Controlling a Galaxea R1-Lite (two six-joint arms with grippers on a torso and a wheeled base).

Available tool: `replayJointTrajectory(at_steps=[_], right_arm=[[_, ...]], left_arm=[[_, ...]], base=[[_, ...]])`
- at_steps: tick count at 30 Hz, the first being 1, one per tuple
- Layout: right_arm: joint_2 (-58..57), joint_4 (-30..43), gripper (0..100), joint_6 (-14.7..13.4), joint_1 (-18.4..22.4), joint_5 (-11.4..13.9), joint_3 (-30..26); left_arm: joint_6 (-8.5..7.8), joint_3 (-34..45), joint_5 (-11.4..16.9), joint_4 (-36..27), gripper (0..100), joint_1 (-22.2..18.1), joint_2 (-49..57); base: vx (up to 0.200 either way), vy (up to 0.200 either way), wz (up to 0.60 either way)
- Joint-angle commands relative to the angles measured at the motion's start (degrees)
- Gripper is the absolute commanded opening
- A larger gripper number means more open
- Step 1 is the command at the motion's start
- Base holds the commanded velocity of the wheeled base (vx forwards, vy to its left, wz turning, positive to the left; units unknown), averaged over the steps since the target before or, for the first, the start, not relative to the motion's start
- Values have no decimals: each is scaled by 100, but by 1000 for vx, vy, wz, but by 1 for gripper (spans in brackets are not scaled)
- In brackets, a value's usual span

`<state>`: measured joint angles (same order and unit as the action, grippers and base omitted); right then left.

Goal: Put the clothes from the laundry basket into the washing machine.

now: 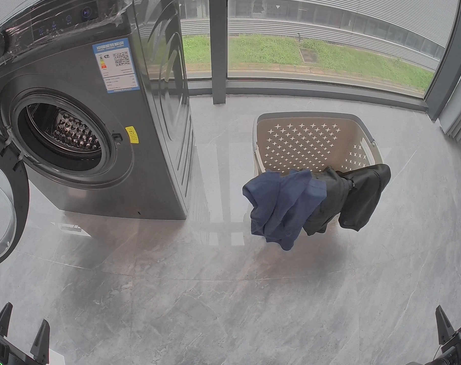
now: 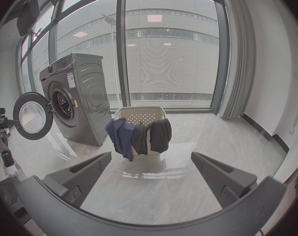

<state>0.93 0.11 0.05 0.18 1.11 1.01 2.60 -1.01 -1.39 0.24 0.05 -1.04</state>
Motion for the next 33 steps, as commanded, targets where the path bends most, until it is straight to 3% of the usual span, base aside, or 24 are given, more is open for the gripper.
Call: replayJointTrajectory(at_steps=[1,4,19,28,33], right_arm=[[-93,-2,100,4,-1,3,-101],[-93,-2,100,4,-1,3,-101],[-93,-2,100,4,-9,3,-101],[-93,-2,100,-5,-1,3,-101],[-93,-2,100,-5,-1,3,-101]], left_arm=[[4,101,-2,2,100,4,68],[4,101,-2,2,100,4,68],[13,101,-2,2,100,4,60],[13,101,-2,2,100,4,60],[22,101,-2,2,100,4,60]], base=[[0,0,0],[0,0,0],[0,-200,0],[0,0,0],[200,0,0]])
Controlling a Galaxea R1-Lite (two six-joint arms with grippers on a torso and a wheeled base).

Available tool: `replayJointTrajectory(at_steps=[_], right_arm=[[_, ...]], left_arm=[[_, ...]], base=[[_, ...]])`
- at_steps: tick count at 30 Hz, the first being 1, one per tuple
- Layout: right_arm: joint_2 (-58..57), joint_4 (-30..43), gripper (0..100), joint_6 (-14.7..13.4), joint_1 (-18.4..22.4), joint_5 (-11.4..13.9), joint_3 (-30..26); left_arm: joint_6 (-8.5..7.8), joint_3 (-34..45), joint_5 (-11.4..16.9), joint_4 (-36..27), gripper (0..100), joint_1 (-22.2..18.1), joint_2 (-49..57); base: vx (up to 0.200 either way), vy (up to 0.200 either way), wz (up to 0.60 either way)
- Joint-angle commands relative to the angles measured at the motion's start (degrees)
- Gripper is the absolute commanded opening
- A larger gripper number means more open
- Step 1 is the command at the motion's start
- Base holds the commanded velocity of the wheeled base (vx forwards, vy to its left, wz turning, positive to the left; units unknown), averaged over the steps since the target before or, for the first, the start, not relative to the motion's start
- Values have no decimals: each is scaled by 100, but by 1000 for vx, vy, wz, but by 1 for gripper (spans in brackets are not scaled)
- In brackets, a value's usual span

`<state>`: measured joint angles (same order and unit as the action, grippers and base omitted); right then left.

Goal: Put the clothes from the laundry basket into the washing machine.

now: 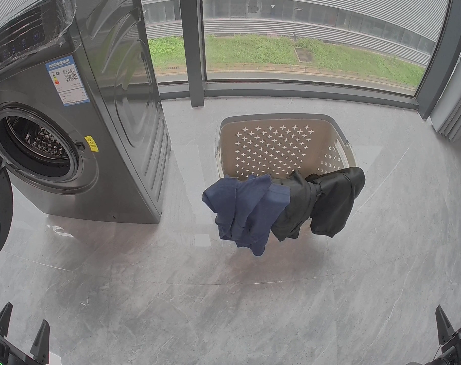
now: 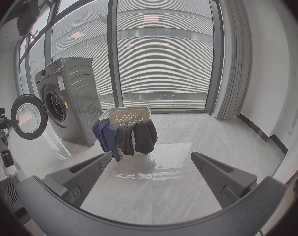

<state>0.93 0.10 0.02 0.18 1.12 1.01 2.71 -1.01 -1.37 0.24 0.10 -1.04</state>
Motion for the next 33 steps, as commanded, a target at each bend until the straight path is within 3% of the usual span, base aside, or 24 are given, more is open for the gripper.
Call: replayJointTrajectory(at_steps=[1,4,10,33], right_arm=[[-93,-1,100,-2,-1,2,-101],[-93,-1,100,6,-1,2,-101],[-93,-1,100,-2,-1,2,-101],[-93,-1,100,-2,-1,2,-101]], left_arm=[[11,92,-4,2,100,-1,60],[11,101,-4,2,100,-1,60],[2,92,-4,2,100,-1,60],[11,101,5,2,100,-1,60]], base=[[200,0,0],[200,0,0],[0,0,0],[0,-183,0]])
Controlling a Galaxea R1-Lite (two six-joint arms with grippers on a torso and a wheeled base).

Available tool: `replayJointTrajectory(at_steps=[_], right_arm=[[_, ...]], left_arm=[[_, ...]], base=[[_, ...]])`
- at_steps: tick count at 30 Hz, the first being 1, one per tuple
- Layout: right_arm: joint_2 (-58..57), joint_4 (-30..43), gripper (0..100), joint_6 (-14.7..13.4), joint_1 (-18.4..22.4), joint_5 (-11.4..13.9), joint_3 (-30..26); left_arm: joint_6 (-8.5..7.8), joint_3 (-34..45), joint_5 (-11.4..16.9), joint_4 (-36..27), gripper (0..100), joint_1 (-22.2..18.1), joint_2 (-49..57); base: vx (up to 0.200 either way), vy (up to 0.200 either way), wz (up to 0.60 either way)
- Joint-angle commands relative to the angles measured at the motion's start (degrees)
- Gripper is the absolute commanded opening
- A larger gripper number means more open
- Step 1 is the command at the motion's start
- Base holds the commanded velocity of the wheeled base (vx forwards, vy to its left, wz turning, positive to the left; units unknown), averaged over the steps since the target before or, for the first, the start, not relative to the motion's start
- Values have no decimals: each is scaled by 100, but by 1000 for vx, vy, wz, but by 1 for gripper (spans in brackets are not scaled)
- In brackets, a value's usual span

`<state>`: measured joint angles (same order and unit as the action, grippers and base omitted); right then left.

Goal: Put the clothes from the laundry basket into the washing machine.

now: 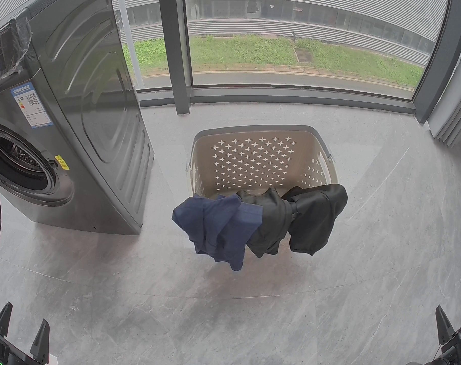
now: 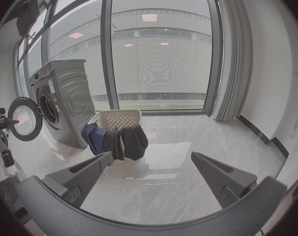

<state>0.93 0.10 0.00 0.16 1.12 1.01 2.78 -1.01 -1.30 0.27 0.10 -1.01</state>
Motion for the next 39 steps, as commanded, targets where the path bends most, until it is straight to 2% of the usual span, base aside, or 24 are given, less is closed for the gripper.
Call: replayJointTrajectory(at_steps=[1,10,19,25,31,39], right_arm=[[-93,-1,100,0,2,2,-101],[-93,-1,100,0,2,2,-101],[-93,-1,100,0,2,2,-101],[-93,-1,100,0,2,2,-101],[-93,-1,100,0,2,2,-101],[-93,-1,100,-26,2,2,-101]], left_arm=[[3,101,-1,0,100,-1,57],[3,101,-1,0,100,-1,57],[3,101,-1,0,100,-1,57],[3,101,-1,0,100,-1,57],[3,101,-1,0,100,-1,57],[3,92,-10,0,100,-1,57]], base=[[0,0,0],[0,0,0],[200,0,0],[0,0,0],[200,0,0],[0,0,0]])
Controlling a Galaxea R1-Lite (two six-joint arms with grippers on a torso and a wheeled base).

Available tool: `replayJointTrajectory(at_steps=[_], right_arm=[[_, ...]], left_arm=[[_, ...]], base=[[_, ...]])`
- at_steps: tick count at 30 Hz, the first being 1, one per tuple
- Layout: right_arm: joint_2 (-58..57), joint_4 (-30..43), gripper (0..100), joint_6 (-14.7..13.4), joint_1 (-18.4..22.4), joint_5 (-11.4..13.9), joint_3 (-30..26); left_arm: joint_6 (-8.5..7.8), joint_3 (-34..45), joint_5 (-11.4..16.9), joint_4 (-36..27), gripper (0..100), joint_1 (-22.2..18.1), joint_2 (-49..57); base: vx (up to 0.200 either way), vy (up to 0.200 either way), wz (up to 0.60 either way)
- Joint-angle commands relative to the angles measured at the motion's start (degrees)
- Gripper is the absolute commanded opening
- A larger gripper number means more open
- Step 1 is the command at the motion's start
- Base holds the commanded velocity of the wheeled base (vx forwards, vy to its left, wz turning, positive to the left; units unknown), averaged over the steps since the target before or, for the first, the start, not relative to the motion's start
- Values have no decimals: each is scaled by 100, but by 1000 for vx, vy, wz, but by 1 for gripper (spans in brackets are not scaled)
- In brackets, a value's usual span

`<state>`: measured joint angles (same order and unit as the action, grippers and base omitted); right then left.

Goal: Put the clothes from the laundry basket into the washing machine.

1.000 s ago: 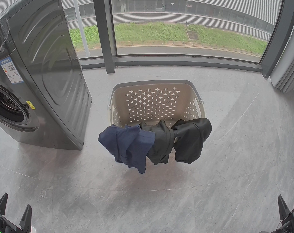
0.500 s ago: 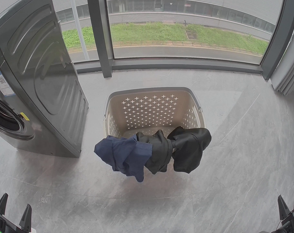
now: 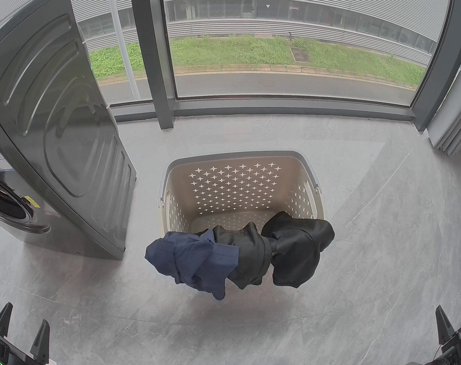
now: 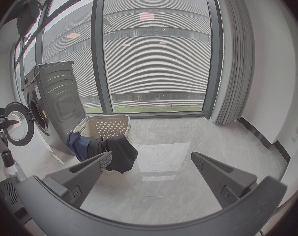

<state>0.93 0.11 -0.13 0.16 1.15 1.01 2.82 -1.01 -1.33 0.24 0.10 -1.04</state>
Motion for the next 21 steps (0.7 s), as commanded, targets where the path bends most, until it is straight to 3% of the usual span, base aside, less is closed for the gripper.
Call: replayJointTrajectory(at_steps=[1,10,16,21], right_arm=[[-93,-2,100,-4,2,-9,-101],[-93,-11,100,-4,-7,-9,-101],[-93,-2,100,-48,2,-9,-101],[-93,-2,100,-31,2,-9,-101]], left_arm=[[0,92,-8,2,100,-1,60],[0,92,1,2,100,-1,60],[0,101,1,2,100,-1,60],[0,92,-8,2,100,-1,60]], base=[[0,0,0],[0,0,0],[-200,0,0],[0,0,0]])
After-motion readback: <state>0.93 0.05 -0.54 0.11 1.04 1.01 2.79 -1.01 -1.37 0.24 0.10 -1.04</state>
